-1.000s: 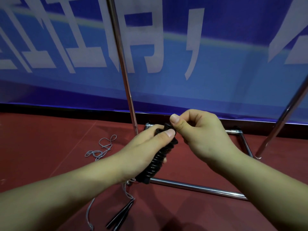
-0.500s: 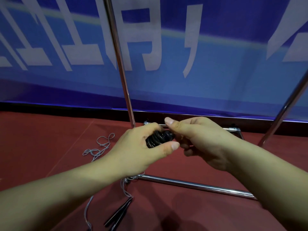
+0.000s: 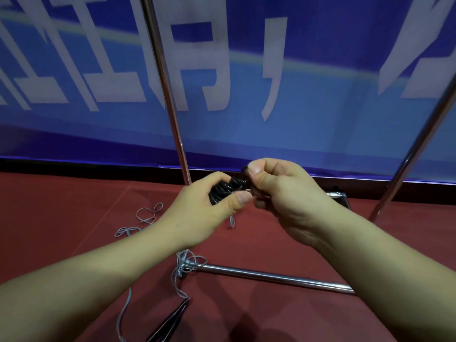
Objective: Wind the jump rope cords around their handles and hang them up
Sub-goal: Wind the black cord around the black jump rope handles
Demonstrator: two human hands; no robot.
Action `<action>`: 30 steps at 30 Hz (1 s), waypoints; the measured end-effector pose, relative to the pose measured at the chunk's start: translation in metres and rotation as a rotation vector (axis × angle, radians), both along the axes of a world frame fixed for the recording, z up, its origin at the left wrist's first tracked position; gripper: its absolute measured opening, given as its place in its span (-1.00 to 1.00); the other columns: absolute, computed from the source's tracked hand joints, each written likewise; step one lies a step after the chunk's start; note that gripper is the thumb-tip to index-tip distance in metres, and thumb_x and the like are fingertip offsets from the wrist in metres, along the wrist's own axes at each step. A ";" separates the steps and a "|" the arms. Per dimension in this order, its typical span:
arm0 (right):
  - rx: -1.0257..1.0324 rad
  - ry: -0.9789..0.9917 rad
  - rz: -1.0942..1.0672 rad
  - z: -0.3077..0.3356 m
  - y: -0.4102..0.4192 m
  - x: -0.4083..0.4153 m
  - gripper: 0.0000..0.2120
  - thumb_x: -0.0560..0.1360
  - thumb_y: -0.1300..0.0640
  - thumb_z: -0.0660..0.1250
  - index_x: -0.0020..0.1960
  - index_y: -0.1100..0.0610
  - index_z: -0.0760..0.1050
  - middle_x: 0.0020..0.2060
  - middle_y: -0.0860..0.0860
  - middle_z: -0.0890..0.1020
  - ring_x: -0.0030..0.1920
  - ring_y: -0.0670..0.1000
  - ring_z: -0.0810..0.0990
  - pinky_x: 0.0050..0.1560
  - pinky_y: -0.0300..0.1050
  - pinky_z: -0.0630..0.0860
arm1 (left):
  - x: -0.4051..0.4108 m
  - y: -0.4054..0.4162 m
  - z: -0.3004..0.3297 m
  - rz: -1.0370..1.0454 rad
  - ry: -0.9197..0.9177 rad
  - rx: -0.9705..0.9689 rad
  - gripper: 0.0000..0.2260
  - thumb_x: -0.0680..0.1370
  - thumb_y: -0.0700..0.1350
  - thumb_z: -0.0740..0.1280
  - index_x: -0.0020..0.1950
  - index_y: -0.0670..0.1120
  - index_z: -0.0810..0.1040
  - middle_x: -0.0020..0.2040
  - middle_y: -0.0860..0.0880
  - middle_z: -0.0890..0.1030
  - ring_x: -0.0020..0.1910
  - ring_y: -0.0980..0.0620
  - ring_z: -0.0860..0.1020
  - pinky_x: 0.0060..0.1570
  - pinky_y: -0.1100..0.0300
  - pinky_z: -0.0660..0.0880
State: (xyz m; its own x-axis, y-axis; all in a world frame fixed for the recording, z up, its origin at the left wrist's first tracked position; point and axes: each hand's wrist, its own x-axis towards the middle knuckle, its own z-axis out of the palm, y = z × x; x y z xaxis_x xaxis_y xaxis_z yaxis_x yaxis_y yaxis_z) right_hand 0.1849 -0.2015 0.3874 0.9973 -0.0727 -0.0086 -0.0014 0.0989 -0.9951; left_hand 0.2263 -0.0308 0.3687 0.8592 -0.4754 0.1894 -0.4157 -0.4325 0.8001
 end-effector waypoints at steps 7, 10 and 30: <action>0.175 -0.256 -0.212 0.038 -0.020 0.009 -0.78 0.63 0.21 0.25 -0.18 0.12 0.50 -0.42 0.00 0.38 -0.40 -0.07 0.31 -0.34 -0.19 0.33 | 0.012 -0.041 0.031 0.017 -0.075 -0.197 -0.72 0.36 0.45 0.29 -0.09 0.32 0.53 -0.32 0.24 0.58 -0.33 0.22 0.51 -0.21 0.21 0.43; 0.111 -0.314 -0.268 0.048 -0.031 0.010 -0.80 0.62 0.21 0.27 -0.17 0.13 0.53 -0.46 0.00 0.40 -0.42 -0.07 0.30 -0.35 -0.17 0.29 | 0.010 -0.053 0.045 0.018 -0.080 -0.185 -0.58 0.36 0.51 0.26 -0.01 0.25 0.52 -0.31 0.21 0.60 -0.35 0.22 0.52 -0.23 0.17 0.43; 0.028 -0.181 -0.296 0.292 -0.110 -0.005 -0.81 0.63 0.21 0.25 0.10 0.09 0.64 -0.14 -0.04 0.70 -0.30 -0.07 0.62 -0.27 -0.15 0.52 | 0.006 -0.135 0.281 -0.093 -0.011 -0.307 -0.66 0.49 0.26 0.42 0.06 0.03 0.60 -0.23 -0.09 0.64 -0.35 -0.06 0.57 -0.32 -0.03 0.55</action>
State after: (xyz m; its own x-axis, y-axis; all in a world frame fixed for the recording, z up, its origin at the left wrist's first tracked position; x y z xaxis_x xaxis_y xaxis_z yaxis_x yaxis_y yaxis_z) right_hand 0.1800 -0.3117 0.6793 0.9185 -0.3613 0.1607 0.2080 0.0958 -0.9734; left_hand 0.2328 -0.1660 0.6498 0.8118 -0.4708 0.3454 -0.4516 -0.1312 0.8825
